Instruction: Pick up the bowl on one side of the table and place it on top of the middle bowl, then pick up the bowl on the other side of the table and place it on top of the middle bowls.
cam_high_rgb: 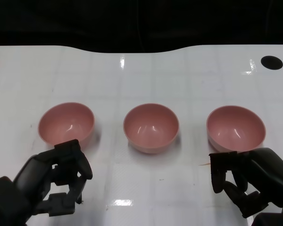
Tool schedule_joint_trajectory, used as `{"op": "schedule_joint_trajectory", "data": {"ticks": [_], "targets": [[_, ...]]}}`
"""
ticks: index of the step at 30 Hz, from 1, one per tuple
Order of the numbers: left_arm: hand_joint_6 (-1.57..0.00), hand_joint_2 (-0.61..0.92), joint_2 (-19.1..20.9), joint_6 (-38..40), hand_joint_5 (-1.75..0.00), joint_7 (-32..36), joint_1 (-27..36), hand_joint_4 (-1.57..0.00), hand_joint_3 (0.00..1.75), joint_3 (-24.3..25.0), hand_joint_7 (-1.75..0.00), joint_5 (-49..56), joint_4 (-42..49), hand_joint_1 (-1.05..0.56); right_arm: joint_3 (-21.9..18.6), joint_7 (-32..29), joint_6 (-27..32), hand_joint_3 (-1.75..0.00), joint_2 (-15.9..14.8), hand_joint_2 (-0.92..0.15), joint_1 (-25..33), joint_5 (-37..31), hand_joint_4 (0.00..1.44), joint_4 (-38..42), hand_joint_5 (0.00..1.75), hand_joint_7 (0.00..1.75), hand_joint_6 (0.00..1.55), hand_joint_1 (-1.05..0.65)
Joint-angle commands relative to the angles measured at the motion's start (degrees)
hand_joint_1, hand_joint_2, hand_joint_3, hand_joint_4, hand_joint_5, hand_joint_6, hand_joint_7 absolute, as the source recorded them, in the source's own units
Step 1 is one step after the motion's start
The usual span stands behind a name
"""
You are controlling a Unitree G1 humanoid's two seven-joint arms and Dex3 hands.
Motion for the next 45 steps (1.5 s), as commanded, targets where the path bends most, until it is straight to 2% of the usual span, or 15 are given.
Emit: {"op": "schedule_joint_trajectory", "data": {"ticks": [1, 3, 4, 6, 7, 11, 14, 18, 20, 31, 39, 45], "targets": [[-0.66, 0.51, 0.99, -0.56, -1.75, -1.4, -1.01, -0.81, 1.13, 0.3, -1.75, -0.76, 1.09, -0.16, -1.74, -1.58, -0.68, -1.42, 0.23, -0.25, 0.97, 1.93, 0.88, 0.14, 1.69, 1.12, 0.88, -0.06], [-0.66, 0.51, 0.98, -1.0, -1.75, -1.99, -1.38, -0.81, 1.14, 0.41, -1.75, -1.09, 1.67, -0.16, -2.17, -2.83, -1.13, -1.34, 0.59, -0.27, 1.18, 1.75, 0.85, 0.26, 1.6, 0.99, 0.87, -0.07], [-0.66, 0.51, 0.99, -1.25, -1.75, -2.35, -1.59, -0.81, 1.14, 0.49, -1.75, -1.35, 2.02, -0.15, -2.4, -3.62, -1.36, -1.16, 0.82, -0.33, 1.32, 1.55, 0.84, 0.31, 1.4, 0.82, 0.86, -0.09], [-0.66, 0.53, 1.1, -1.98, -1.75, -3.36, -2.35, -0.81, 1.08, 0.56, -1.75, -2.08, 3.14, -0.17, -2.98, -5.36, -1.11, -0.87, 1.04, -0.45, 1.6, 0.51, 0.79, -0.11, 1.14, 0.52, 0.86, -0.15], [-0.66, 0.55, 1.14, -2.42, -1.75, -3.71, -2.64, -0.81, 1.06, 0.53, -1.75, -2.2, 3.63, -0.17, -3.13, -5.8, -0.77, -0.73, 1.0, -0.52, 1.73, 0.11, 0.75, -0.46, 1.09, 0.42, 0.84, -0.17], [-0.66, 0.56, 0.98, -2.23, -1.75, -3.24, -2.84, -0.81, 1.06, -0.03, -1.75, -1.19, 3.48, -0.18, -4.05, -7.68, 0.05, -0.22, 0.32, -0.77, 2.44, -1.98, 0.61, -1.77, 0.88, 0.14, 0.77, -0.25], [-0.66, 0.55, 1.18, -2.79, -1.75, -3.58, -3.07, -0.81, 1.06, 0.19, -1.75, -1.43, 4.12, -0.18, -4.4, -8.86, 1.34, -0.09, 0.31, -0.84, 2.22, -4.32, 0.49, -2.55, 0.75, 0.05, 0.67, -0.31], [-0.66, 0.56, 1.25, -2.94, -1.75, -3.75, -3.19, -0.82, 1.05, 0.37, -1.75, -1.71, 4.34, -0.2, -4.5, -9.64, 3.25, -0.03, 0.44, -0.86, 1.96, -6.33, 0.41, -3.24, 0.64, 0.0, 0.59, -0.35], [-0.67, 0.52, 1.2, -3.17, -1.75, -3.97, -3.25, -0.81, 1.11, 0.55, -1.75, -2.14, 4.54, -0.17, -4.49, -9.78, 5.23, -0.01, 0.43, -0.85, 1.78, -7.91, 0.28, -4.02, 0.57, 0.0, 0.45, -0.41], [-0.67, 0.51, 0.97, -3.13, -1.75, -3.88, -3.49, -0.82, 1.16, 0.6, -1.75, -2.03, 4.67, -0.15, -2.76, -4.67, 17.61, -0.01, -0.03, -0.84, 0.44, -14.32, 0.08, -9.37, 0.54, 0.0, 0.27, -0.55], [-0.66, 0.49, 1.07, -5.62, -1.75, -4.69, -4.05, -0.84, 1.19, 0.96, -1.75, -2.43, 6.09, -0.15, 1.31, -0.22, 26.25, 0.0, -0.52, -0.84, -4.2, -21.53, 0.06, -8.18, 0.57, 0.01, 0.25, -0.6], [-0.67, 0.47, 0.65, -6.27, -1.75, -3.51, -3.65, -0.85, 1.21, 0.56, -1.75, -0.73, 5.69, -0.14, 4.91, -3.05, 25.64, 0.0, -0.92, -0.83, -9.48, -23.47, 0.1, 2.07, 0.59, 0.02, 0.29, -0.6]]}}
